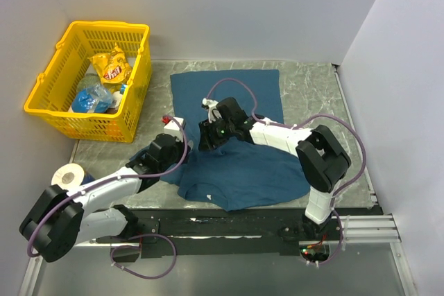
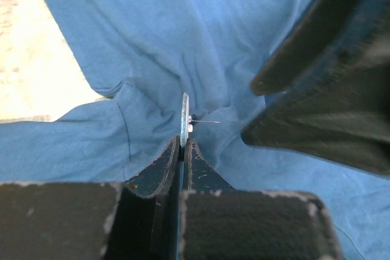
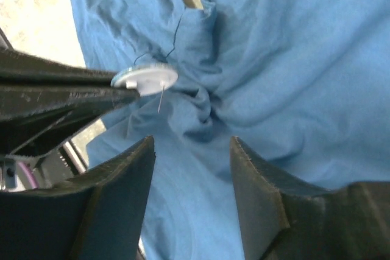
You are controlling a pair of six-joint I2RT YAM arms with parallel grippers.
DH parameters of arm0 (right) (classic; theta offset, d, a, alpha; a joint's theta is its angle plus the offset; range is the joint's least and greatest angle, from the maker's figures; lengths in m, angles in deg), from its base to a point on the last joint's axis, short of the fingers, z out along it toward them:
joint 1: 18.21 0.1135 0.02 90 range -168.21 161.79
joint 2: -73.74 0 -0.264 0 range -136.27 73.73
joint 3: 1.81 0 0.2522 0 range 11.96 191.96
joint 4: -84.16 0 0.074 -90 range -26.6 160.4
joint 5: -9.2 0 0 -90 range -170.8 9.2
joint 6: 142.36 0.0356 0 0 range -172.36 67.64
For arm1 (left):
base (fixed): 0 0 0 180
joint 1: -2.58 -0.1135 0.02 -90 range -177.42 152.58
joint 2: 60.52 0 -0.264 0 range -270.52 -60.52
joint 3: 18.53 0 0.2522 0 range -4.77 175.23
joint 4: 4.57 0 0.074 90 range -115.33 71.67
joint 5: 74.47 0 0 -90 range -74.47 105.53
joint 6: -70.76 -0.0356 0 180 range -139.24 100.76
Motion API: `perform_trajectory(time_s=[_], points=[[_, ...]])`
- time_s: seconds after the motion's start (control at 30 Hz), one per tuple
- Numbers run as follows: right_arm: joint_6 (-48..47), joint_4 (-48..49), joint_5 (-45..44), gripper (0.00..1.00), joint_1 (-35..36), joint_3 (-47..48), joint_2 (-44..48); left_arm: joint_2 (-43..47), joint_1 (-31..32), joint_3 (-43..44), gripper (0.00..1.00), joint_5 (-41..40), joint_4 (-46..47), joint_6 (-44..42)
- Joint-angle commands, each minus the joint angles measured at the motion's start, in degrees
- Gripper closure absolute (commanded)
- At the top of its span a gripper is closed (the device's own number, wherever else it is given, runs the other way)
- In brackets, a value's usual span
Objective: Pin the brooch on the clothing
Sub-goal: Pin the brooch to the clothes.
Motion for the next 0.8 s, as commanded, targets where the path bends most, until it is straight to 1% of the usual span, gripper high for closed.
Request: perform_trajectory(time_s=[0.0, 0.07, 0.23, 0.27, 0.3, 0.33, 0.37, 0.4, 0.43, 0.47, 0.5, 0.77], points=[[-2.4, 3.5, 1.0, 0.46, 0.2, 2.3, -1.9, -0.6, -0.3, 0.2, 0.99, 2.6, 3.2, -1.7], [-3.1, 3.7, 1.4, 0.48, 0.2, 2.1, -2.1, -1.1, -0.3, 0.5, 0.99, 2.7, 2.7, -1.8], [-4.5, 5.9, 1.4, 0.48, 0.2, 0.8, -2.7, -3.4, -0.3, 1.6, 0.99, 2.9, 2.1, -2.1], [-4.6, 5.9, 1.4, 0.5, 0.1, 0.8, -2.7, -3.8, -0.3, 1.7, 0.99, 3.0, 2.0, -2.1], [-4.6, 6.3, 1.5, 0.58, 0.2, 0.8, -2.9, -4.2, -0.3, 2.0, 0.99, 3.2, 1.8, -2.1], [-4.6, 6.5, 1.6, 0.68, 0.2, 0.8, -3.1, -5.0, -0.3, 2.4, 0.99, 3.6, 1.8, -2.3], [-4.6, 6.6, 1.5, 0.82, 0.1, 0.9, -3.3, -5.4, -0.3, 2.6, 0.99, 3.7, 1.7, -2.4], [-4.6, 6.6, 1.6, 0.86, 0.3, 1.0, -3.4, -5.6, -0.3, 2.9, 0.99, 3.9, 1.6, -2.5], [-4.7, 6.6, 1.7, 0.94, 0.2, 1.1, -3.5, -6.0, -0.3, 3.0, 0.99, 4.2, 1.5, -2.5], [-4.8, 6.6, 1.7, 0.98, 0.2, 1.1, -3.5, -6.2, -0.3, 3.1, 0.99, 4.2, 1.4, -2.6], [-4.8, 6.7, 1.9, 1.0, 0.2, 1.1, -3.4, -6.2, -0.3, 3.1, 0.99, 4.2, 1.4, -2.6], [-4.6, 7.8, 4.8, 1.0, 0.2, 1.2, -3.6, -4.3, -0.3, 2.2, 0.99, 5.5, 3.5, -2.6]])
